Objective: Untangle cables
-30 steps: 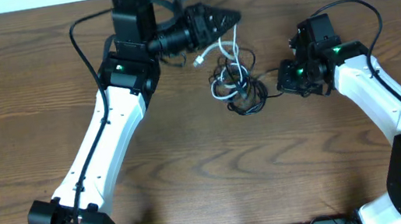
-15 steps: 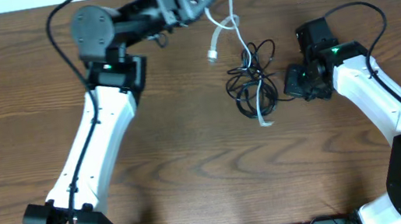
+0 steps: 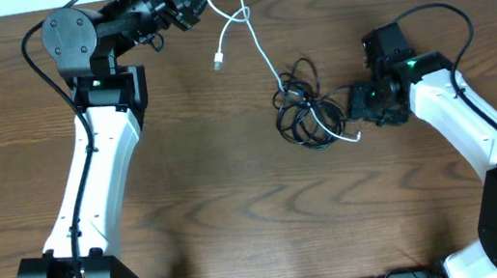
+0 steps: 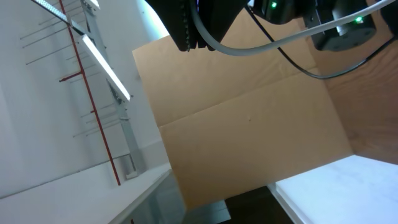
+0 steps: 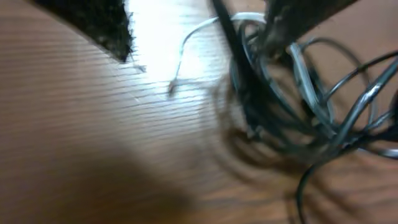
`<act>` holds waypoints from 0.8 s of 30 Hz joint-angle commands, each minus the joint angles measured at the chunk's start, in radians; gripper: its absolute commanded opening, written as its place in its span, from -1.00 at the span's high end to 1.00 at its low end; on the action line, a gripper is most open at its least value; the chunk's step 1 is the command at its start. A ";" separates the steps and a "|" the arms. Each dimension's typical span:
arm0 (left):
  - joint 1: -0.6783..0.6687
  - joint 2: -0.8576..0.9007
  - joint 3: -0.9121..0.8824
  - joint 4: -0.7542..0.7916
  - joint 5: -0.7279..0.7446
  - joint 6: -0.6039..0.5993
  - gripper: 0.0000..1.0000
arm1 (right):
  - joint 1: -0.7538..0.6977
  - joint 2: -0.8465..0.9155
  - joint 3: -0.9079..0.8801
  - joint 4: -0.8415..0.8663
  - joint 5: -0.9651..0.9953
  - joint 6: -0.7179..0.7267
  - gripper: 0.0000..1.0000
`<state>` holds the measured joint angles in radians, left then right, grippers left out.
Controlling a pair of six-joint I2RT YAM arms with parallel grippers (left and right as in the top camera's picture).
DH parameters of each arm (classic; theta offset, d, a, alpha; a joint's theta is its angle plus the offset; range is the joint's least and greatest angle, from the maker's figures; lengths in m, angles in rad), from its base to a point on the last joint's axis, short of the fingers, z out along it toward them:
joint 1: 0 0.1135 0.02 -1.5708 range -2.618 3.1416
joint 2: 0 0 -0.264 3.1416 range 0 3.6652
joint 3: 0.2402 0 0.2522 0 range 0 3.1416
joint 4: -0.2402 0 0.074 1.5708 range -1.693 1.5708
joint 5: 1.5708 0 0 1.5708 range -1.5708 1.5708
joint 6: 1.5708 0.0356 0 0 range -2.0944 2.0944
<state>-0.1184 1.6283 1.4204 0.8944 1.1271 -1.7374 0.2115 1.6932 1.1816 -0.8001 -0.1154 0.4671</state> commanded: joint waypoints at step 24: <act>0.002 -0.026 0.028 0.009 0.022 -0.012 0.85 | 0.224 -0.010 0.221 0.352 -0.447 -0.472 -0.55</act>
<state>-0.1184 1.6283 1.4204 0.8940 1.1362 -1.7538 0.4217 1.6566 1.3998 -0.4553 -0.5957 0.0147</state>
